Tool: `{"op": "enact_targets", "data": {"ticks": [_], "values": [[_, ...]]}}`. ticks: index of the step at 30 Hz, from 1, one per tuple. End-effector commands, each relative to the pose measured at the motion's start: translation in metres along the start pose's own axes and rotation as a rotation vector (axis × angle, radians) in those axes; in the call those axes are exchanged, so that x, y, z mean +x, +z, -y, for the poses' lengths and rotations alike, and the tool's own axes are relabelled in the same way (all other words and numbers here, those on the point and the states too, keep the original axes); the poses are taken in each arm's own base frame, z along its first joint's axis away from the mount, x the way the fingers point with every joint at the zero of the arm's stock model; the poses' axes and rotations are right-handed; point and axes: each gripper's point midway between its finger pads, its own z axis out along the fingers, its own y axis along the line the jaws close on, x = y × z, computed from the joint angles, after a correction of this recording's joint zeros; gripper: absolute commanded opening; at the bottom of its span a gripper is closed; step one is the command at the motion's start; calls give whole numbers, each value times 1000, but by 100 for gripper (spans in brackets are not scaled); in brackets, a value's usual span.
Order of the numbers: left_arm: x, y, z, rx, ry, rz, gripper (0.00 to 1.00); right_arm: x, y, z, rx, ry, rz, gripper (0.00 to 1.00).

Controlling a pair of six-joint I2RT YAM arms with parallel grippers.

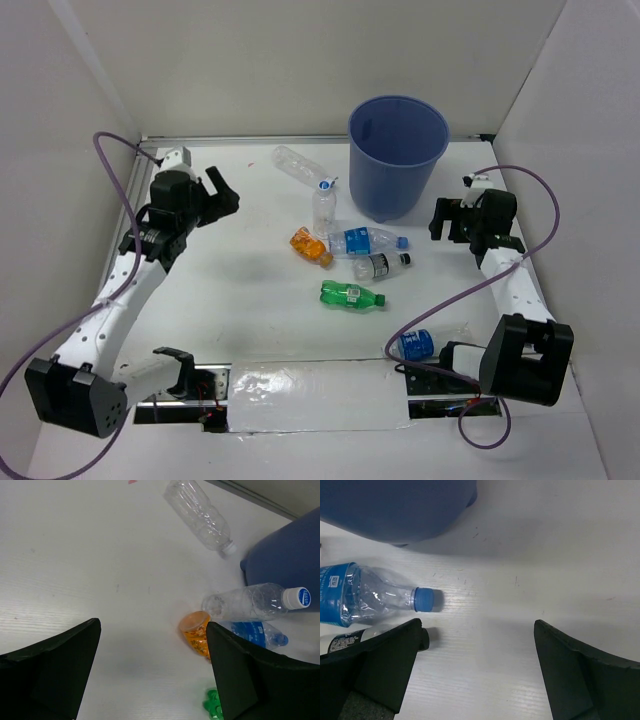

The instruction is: Put the plastic bottles in the bin

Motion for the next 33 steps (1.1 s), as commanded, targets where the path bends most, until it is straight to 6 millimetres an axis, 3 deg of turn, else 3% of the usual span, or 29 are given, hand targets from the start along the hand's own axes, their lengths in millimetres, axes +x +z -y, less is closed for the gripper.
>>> {"op": "enact_targets", "data": {"ticks": [1, 8, 10, 11, 13, 14, 15, 16, 17, 18, 20, 21, 22, 25, 33], "values": [[-9, 9, 38, 135, -22, -43, 100, -16, -4, -4, -22, 1, 38, 100], [-30, 49, 94, 205, -83, -79, 97, -8, -10, -18, -152, -114, 18, 100], [-29, 59, 103, 199, -133, -107, 95, -1, -9, -20, -167, -126, 4, 89], [-40, 61, 111, 206, -153, -98, 94, -1, -9, -18, -155, -127, 2, 86], [-30, 85, 112, 165, -203, -153, 91, 2, -7, -16, -146, -123, -9, 57], [-26, 91, 113, 142, -239, -180, 86, 2, -7, -16, -146, -123, -9, 34], [-37, 92, 127, 158, -261, -175, 73, 6, -6, -13, -133, -120, -19, 17], [-26, 111, 125, 126, -273, -212, 63, 6, -7, -11, -126, -106, -19, 21], [-21, 117, 129, 114, -289, -237, 55, 10, -6, -13, -139, -102, -26, 33], [-34, 119, 143, 132, -296, -212, 50, 17, -6, -13, -141, -97, -38, 52], [-28, 139, 150, 115, -324, -226, 53, 17, -7, -16, -155, -100, -29, 86], [-26, 146, 151, 110, -333, -231, 61, 17, -7, -16, -155, -100, -29, 90], [-23, 150, 158, 122, -327, -234, 78, 23, -6, -18, -166, -95, -39, 93], [-7, 172, 164, 111, -343, -271, 97, 25, -5, -18, -166, -95, -39, 97], [33, 218, 157, -19, -401, -332, 100, 30, 0, -16, -170, -72, -56, 99]]}}
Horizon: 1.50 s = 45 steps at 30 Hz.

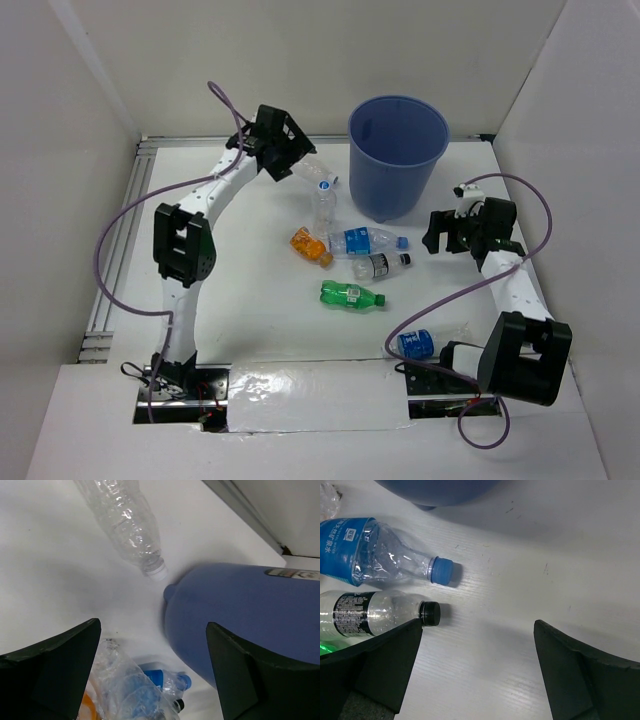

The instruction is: Put the plastic bottles in the bin

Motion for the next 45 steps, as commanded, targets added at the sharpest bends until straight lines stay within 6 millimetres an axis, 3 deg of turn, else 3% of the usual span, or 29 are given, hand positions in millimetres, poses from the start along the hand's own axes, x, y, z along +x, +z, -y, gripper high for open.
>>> {"op": "enact_targets", "data": {"ticks": [1, 4, 9, 12, 17, 22, 27, 35, 45], "values": [[0, 12, -2, -39, -79, 10, 100, 0, 3, 1, -10, 8, 6, 99], [8, 29, -11, -72, -119, 10, 100, 2, 4, -1, -21, 13, -1, 99], [6, 49, -16, -74, -183, 50, 100, 4, 6, -2, -31, 17, -7, 99], [5, 58, -4, -26, -220, 77, 100, 6, 8, -1, -33, 21, -15, 99], [4, 81, -8, -28, -256, 96, 100, 9, 9, 0, -37, 32, -21, 99], [15, 92, -28, -96, -269, 77, 100, 13, 11, 4, -33, 46, -35, 99], [12, 104, -41, -80, -283, 88, 100, 21, 13, 6, -32, 66, -60, 99], [8, 115, -33, 2, -292, 90, 100, 29, 17, 6, -49, 65, -89, 99], [4, 132, -38, 6, -327, 99, 100, 36, 19, 6, -55, 69, -113, 99]]}}
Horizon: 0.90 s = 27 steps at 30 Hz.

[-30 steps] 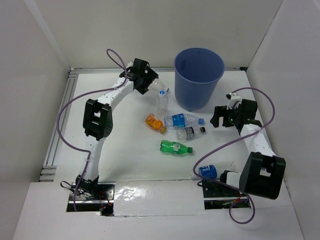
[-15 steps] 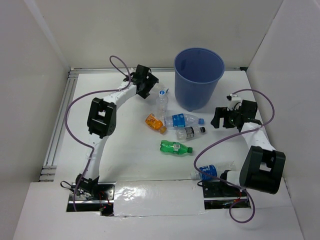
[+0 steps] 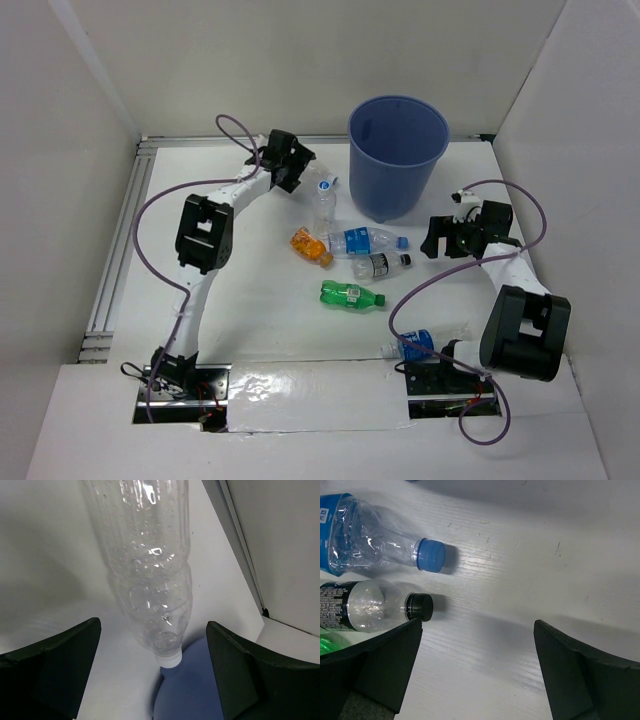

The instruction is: Put the plastic bottles in the bin

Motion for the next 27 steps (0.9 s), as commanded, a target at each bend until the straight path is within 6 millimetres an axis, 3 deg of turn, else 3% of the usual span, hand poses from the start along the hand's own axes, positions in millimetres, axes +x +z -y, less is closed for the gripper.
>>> {"op": "enact_targets", "data": {"ticks": [1, 13, 19, 25, 26, 27], "values": [[-1, 17, 0, 14, -30, 4, 100, 5, 1, -1, -15, 1, -12, 99], [-2, 27, 11, 75, -61, 11, 100, 4, 1, -2, -24, 1, -10, 99], [-1, 34, 2, 53, -79, 23, 100, 6, 2, -1, -28, 11, -14, 99], [-6, 37, 6, 58, -100, 43, 100, 8, 1, -1, -30, 7, -22, 99], [-5, 41, -2, 37, -99, 49, 100, 8, 1, -1, -30, 7, -22, 99], [-7, 39, 4, 49, -109, 52, 100, 8, 1, -1, -30, 7, -22, 99]]}}
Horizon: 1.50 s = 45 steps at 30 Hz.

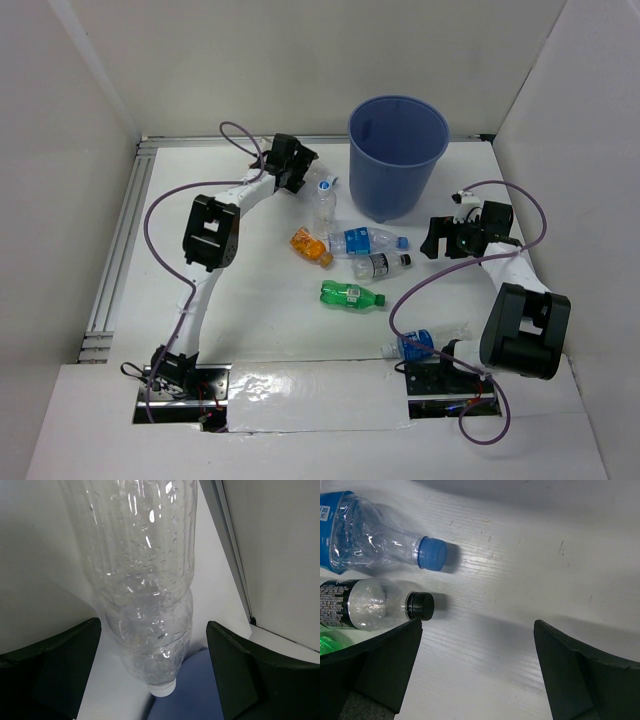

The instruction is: Put the plastic bottles in the bin

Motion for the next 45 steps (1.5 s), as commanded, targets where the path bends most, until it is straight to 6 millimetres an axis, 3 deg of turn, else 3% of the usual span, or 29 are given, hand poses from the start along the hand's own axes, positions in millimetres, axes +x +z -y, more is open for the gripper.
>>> {"op": "enact_targets", "data": {"ticks": [1, 6, 14, 15, 21, 26, 27, 29, 30, 31, 32, 33, 36, 38, 40, 41, 42, 44, 45], "values": [[-9, 10, 3, 3, -31, 40, 100, 4, 0, -1, -14, -3, -12, 99], [-9, 12, -7, -34, -36, 41, 100, 4, 0, -1, -14, -3, -12, 99], [-5, 14, -20, -75, -23, 33, 79, 4, -1, 0, -16, 4, -8, 99], [-5, 14, -23, -85, -22, 30, 72, 4, -1, 0, -16, 4, -8, 99], [-3, 14, -31, -96, -12, 28, 54, 4, -2, 1, -19, 10, -4, 99], [-13, 3, -37, -101, -5, 21, 16, 3, -2, -1, -29, 10, -1, 99], [-10, 2, -51, -130, 10, 13, 12, 3, -2, -1, -29, 10, -1, 99], [-21, -9, -49, -125, 6, 19, 1, 1, -4, -1, -27, 5, 7, 99], [-21, -12, -52, -133, 17, 16, 1, 1, -4, -3, -36, 5, 9, 99], [-22, -14, -72, -179, 15, 12, 1, 1, -4, -3, -36, 5, 9, 99], [-28, -23, -71, -179, 22, 18, 1, 1, -4, -3, -36, 5, 9, 99], [-24, -27, -89, -212, 37, 7, 1, -1, -5, -3, -34, 1, 16, 99], [-32, -39, -101, -233, 86, -10, 1, -4, -7, -5, -41, -4, 26, 99], [-33, -51, -121, -318, 131, -38, 1, -4, -7, -5, -41, -4, 26, 99], [-42, -62, -124, -361, 204, -46, 1, -6, -9, -5, -39, -9, 34, 99], [-46, -72, -140, -443, 227, -60, 2, -8, -10, -6, -38, -14, 41, 99], [-45, -78, -144, -472, 251, -78, 2, -8, -10, -6, -38, -14, 42, 99], [-43, -82, -163, -542, 324, -116, 10, -8, -10, -6, -38, -14, 42, 99], [-43, -89, -173, -592, 346, -136, 19, -8, -10, -8, -46, -14, 44, 99]]}}
